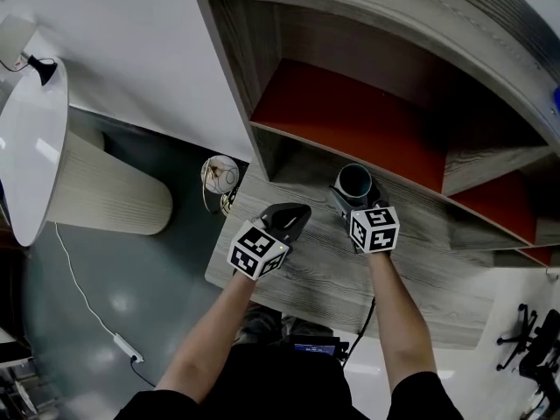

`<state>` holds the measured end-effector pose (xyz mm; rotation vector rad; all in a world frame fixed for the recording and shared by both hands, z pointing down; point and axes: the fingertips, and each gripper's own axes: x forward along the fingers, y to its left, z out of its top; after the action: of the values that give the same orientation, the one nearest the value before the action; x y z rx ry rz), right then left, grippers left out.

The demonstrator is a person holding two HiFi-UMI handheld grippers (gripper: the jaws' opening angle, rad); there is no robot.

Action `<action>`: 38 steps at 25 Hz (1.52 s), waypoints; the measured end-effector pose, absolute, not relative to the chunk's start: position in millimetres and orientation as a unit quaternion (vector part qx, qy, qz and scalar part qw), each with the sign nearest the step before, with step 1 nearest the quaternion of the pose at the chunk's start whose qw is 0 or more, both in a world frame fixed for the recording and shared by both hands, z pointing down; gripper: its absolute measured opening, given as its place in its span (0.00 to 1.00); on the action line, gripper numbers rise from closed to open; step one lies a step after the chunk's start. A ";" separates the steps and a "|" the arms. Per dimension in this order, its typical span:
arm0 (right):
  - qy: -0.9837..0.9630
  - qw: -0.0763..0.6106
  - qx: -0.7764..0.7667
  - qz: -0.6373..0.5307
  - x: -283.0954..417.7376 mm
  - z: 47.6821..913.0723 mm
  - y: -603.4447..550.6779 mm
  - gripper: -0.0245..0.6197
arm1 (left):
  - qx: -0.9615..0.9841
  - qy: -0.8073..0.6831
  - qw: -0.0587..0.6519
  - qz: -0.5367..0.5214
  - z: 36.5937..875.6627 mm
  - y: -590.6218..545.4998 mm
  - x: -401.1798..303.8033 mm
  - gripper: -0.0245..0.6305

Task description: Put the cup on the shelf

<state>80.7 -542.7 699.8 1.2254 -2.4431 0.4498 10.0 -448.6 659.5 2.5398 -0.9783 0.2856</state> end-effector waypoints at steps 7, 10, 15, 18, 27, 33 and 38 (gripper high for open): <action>-0.863 0.188 0.435 0.175 90.1 687.8 -523.9 0.70 | 0.910 -0.346 0.202 0.105 644.5 -441.5 13.4 0.03; -0.862 0.188 0.436 0.177 97.8 676.0 -509.7 0.70 | 0.912 -0.342 0.202 0.105 635.8 -436.3 17.1 0.03; -0.864 0.175 0.435 0.183 111.4 649.8 -480.7 0.69 | 0.914 -0.337 0.201 0.105 619.6 -427.7 23.8 0.03; -0.867 0.165 0.428 0.193 119.4 632.2 -460.9 0.69 | 0.917 -0.330 0.195 0.105 608.1 -420.5 29.8 0.03; -0.877 0.113 0.428 0.189 151.7 573.9 -409.9 0.29 | 0.929 -0.310 0.178 0.098 577.0 -400.9 50.8 0.03; -0.878 0.083 0.435 0.184 158.3 555.3 -387.6 0.03 | 0.938 -0.294 0.169 0.077 555.3 -384.5 70.6 0.03; -0.881 0.086 0.423 0.194 150.5 559.5 -372.3 0.03 | 0.939 -0.291 0.165 0.074 550.4 -378.3 74.2 0.03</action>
<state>150.5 -372.3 559.5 1.2599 -2.6271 0.5778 74.2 -378.3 550.4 2.6764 -0.8284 0.2117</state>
